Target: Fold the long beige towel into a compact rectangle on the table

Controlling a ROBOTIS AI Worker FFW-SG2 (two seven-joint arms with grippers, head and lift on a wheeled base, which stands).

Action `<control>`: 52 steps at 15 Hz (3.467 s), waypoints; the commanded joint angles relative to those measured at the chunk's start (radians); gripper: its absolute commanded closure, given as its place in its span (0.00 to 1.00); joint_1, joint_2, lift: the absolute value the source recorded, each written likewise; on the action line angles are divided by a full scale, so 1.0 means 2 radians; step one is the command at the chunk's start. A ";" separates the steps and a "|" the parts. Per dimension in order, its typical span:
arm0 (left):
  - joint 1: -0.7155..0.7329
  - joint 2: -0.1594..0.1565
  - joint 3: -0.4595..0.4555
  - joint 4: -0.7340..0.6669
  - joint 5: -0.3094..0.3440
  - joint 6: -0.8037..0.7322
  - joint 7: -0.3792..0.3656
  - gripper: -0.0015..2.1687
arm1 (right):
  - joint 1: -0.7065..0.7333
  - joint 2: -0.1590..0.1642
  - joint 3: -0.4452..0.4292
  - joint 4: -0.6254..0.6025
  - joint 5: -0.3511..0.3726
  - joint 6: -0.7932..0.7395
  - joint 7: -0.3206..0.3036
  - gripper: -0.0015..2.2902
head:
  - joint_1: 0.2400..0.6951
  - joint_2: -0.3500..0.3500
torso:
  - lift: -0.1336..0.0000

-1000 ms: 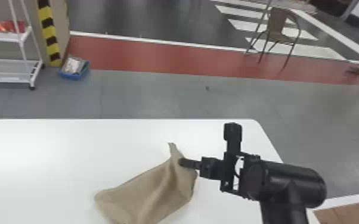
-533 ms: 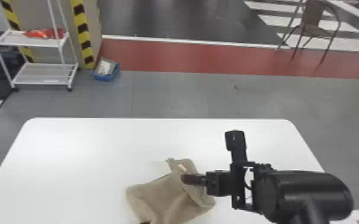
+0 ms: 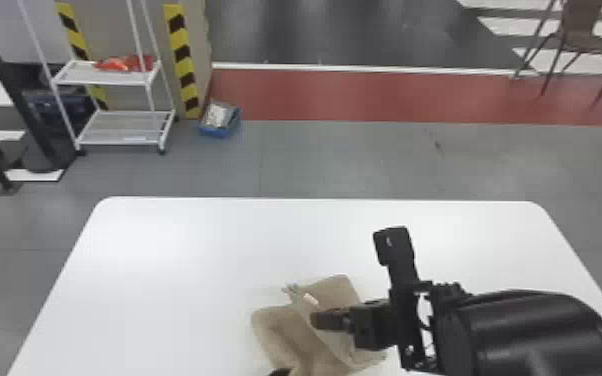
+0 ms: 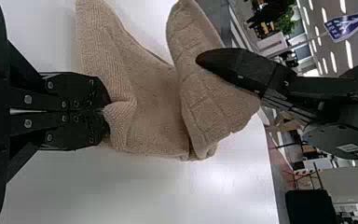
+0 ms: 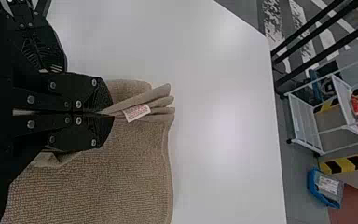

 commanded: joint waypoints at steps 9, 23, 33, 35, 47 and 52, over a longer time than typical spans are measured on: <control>-0.003 -0.001 0.002 0.003 0.001 0.000 0.001 0.80 | -0.049 0.000 0.050 0.090 0.032 -0.011 -0.021 0.64 | 1.00 0.49 | 1.00; -0.022 -0.005 0.002 0.025 0.003 -0.002 0.001 0.80 | -0.067 0.000 0.086 0.132 0.008 -0.048 0.004 0.05 | 1.00 0.61 | 1.00; -0.023 -0.005 0.026 0.014 0.020 0.081 0.034 0.00 | -0.015 0.000 -0.001 0.056 -0.047 -0.049 0.003 0.07 | 1.00 0.62 | 1.00; -0.023 -0.006 0.025 0.005 0.014 0.118 0.051 0.01 | -0.016 0.000 -0.002 0.056 -0.047 -0.054 -0.005 0.08 | 1.00 0.64 | 1.00; -0.001 -0.001 0.041 -0.056 -0.030 0.245 0.056 0.02 | -0.009 0.000 0.027 0.060 -0.034 -0.060 -0.023 0.18 | 1.00 0.81 | 1.00; 0.017 -0.002 0.047 -0.089 -0.028 0.268 0.060 0.01 | -0.031 0.000 0.073 0.112 -0.035 -0.092 -0.055 0.18 | 1.00 0.82 | 1.00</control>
